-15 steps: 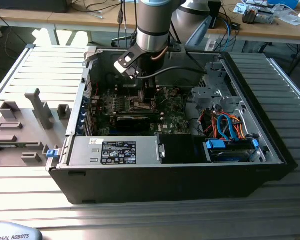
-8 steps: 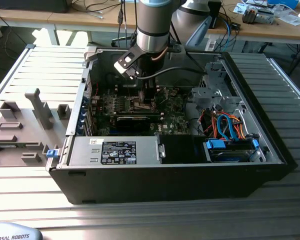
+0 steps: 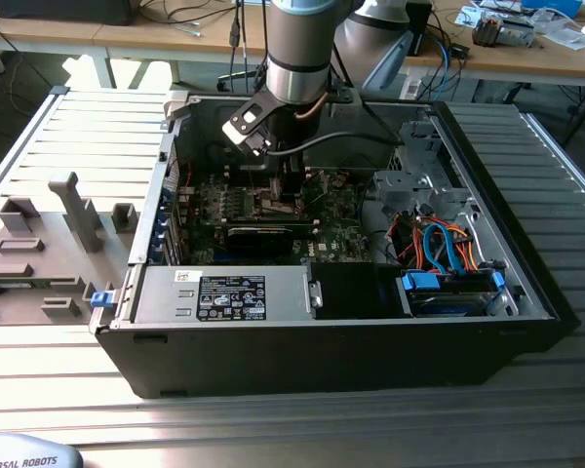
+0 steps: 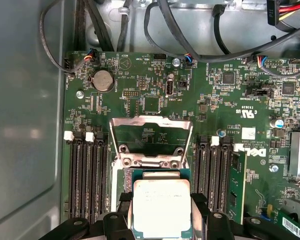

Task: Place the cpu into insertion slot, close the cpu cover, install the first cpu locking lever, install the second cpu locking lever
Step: 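Place the cpu into insertion slot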

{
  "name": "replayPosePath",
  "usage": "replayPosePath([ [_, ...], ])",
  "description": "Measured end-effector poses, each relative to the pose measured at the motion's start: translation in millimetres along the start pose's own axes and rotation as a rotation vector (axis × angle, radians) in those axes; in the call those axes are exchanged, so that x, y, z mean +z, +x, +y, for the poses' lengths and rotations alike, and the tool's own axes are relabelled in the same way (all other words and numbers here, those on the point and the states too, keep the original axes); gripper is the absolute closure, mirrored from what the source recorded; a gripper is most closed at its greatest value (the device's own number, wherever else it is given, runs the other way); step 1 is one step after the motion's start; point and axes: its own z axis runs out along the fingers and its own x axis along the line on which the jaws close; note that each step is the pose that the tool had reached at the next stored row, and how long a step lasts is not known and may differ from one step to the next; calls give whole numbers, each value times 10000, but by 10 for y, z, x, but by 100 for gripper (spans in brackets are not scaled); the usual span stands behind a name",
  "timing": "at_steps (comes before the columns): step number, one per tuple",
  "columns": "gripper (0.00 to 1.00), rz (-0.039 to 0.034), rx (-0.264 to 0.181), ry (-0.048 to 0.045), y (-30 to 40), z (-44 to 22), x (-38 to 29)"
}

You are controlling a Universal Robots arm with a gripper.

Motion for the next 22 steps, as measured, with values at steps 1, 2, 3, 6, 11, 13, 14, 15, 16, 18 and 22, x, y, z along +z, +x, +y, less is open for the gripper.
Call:
replayPosePath([
  [1,46,0,-1,0,0,0,3],
  [2,46,0,0,0,0,0,5],
  [3,46,0,0,-1,0,0,6],
  [6,46,0,0,0,0,0,12],
  [11,46,0,0,0,-1,1,23],
  [13,46,0,0,0,-1,0,30],
  [14,46,1,-1,-1,-1,1,34],
  [15,46,1,-1,0,-1,1,35],
  [16,46,0,0,0,-1,1,37],
  [18,46,0,0,0,-1,-1,41],
  [22,46,0,0,-1,-1,-12,46],
])
